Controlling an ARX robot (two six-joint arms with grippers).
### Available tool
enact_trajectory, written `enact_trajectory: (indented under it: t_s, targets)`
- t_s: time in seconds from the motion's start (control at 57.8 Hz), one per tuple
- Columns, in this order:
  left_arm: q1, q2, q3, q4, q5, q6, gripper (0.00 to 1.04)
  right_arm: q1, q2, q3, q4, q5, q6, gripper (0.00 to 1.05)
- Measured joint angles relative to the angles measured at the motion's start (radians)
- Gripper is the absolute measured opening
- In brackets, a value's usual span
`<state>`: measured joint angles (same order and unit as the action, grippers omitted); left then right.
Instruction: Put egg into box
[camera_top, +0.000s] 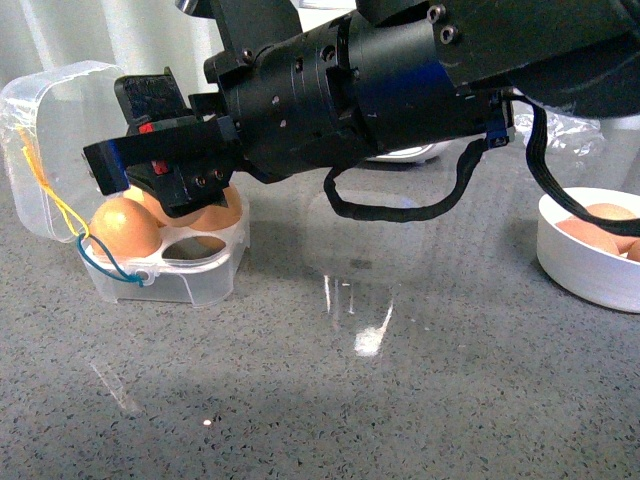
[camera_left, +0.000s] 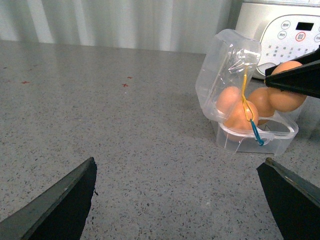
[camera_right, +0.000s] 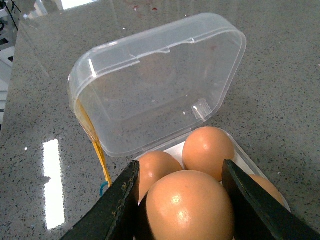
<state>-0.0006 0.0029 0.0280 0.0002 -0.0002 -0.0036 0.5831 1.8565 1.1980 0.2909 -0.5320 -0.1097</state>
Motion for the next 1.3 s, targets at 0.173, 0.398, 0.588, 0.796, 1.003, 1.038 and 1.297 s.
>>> enact_trajectory:
  t_s: [0.173,0.398,0.588,0.796,1.003,1.038,1.297]
  targets:
    - [0.0,0.0,0.0,0.0,0.0,0.0,0.98,-0.01,0.0,-0.021,0.003,0.003,-0.015,0.43]
    - [0.0,0.0,0.0,0.0,0.0,0.0,0.98,-0.017,0.0,-0.023,0.001,0.002,-0.029,0.43]
    - [0.0,0.0,0.0,0.0,0.0,0.0,0.98,-0.019,0.0,-0.023,-0.008,0.003,-0.045,0.52]
    - [0.0,0.0,0.0,0.0,0.0,0.0,0.98,-0.024,-0.001,-0.023,-0.008,0.005,-0.049,0.82]
    - [0.0,0.0,0.0,0.0,0.0,0.0,0.98,-0.054,-0.034,-0.039,0.028,0.002,-0.028,0.97]
    - [0.0,0.0,0.0,0.0,0.0,0.0,0.98,-0.062,-0.044,-0.044,0.036,0.001,-0.02,0.98]
    - [0.0,0.0,0.0,0.0,0.0,0.0,0.98,-0.173,-0.171,-0.121,0.135,0.064,0.061,0.98]
